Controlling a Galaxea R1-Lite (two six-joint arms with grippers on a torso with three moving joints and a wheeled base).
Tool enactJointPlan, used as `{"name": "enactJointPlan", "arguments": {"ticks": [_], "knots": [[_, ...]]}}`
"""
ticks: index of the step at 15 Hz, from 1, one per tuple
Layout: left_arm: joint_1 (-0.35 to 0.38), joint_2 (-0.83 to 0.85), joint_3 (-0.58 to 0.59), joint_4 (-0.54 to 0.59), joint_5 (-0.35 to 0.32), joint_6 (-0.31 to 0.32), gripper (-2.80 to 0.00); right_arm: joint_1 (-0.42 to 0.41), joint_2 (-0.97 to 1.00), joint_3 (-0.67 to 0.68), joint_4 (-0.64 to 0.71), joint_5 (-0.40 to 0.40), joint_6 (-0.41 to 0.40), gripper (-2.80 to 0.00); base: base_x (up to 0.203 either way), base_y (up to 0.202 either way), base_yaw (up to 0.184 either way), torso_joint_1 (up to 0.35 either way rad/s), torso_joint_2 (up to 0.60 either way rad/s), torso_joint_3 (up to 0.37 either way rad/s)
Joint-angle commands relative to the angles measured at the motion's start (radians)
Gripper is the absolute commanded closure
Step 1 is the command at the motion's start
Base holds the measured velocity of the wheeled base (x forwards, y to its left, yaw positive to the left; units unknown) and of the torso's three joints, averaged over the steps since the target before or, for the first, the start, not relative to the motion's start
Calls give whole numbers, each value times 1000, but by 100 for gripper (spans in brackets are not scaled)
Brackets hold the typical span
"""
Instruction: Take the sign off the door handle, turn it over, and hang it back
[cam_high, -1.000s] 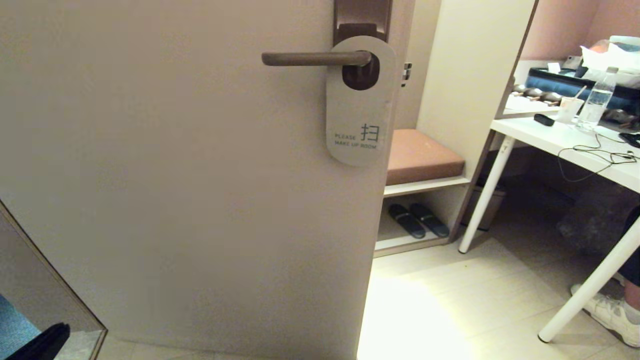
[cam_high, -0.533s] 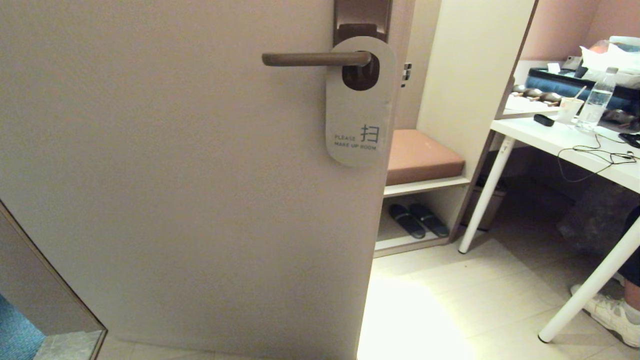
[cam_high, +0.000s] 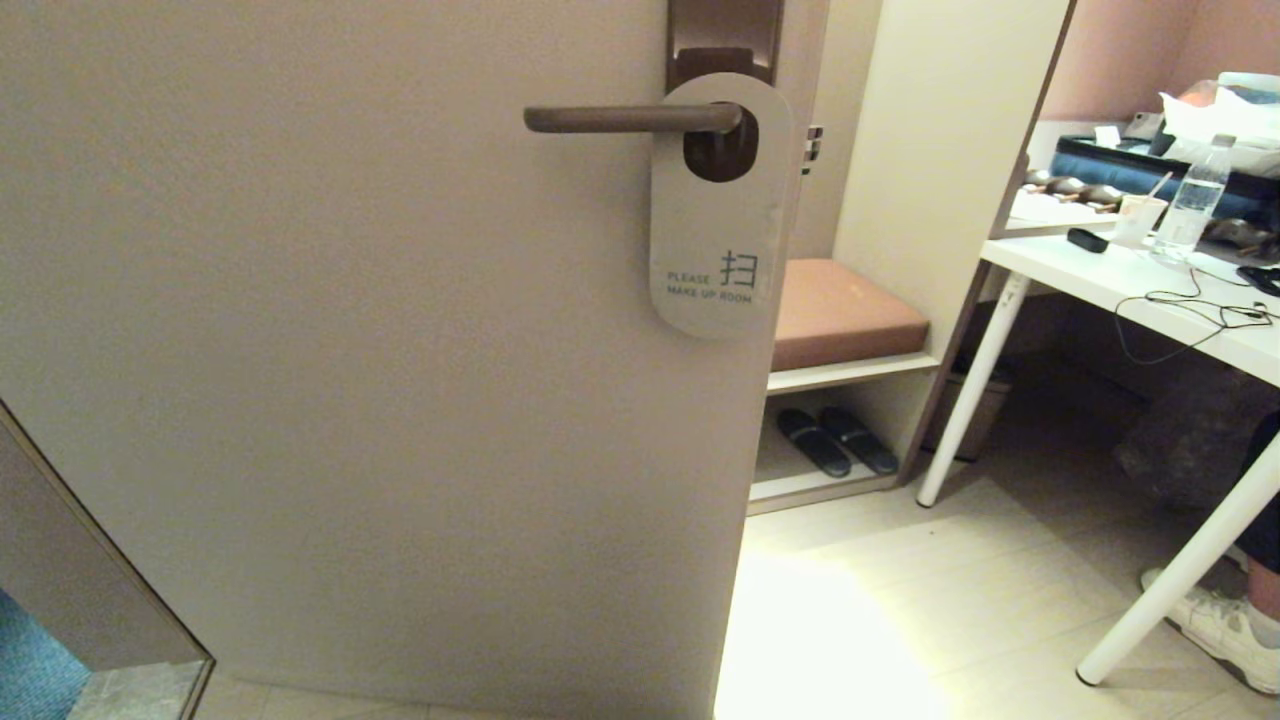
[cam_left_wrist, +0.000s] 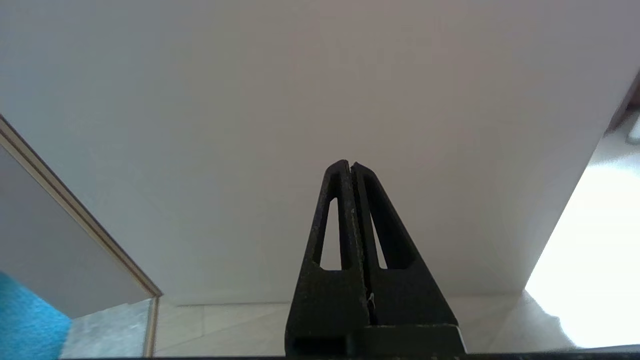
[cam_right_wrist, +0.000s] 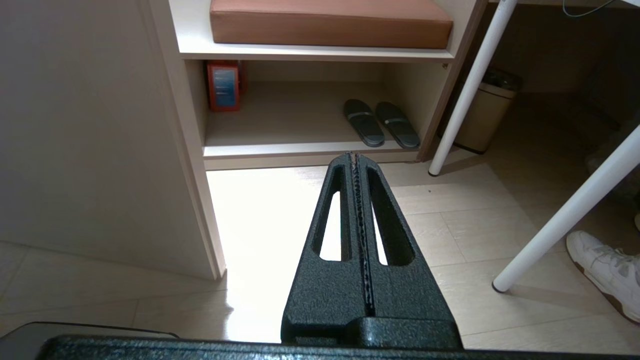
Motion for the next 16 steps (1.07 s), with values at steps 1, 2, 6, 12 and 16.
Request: {"name": "enactJointPlan", "arguments": {"ticks": [1,2,6,12,16], "knots": [[0,-15,0,0,9,-8,0,0,1,0,1,0,-1,0,0,0,0,0,0,0],[0,-15,0,0,19,-14,0,0,1,0,1,0,-1,0,0,0,0,0,0,0],[0,-15,0,-2,17,3,0,0,1,0,1,0,-1,0,0,0,0,0,0,0],[2,-15,0,-4,19,-17,0,0,1,0,1,0,-1,0,0,0,0,0,0,0],[2,-15,0,-4,19,-20,0,0,1,0,1,0,-1,0,0,0,0,0,0,0]]}}
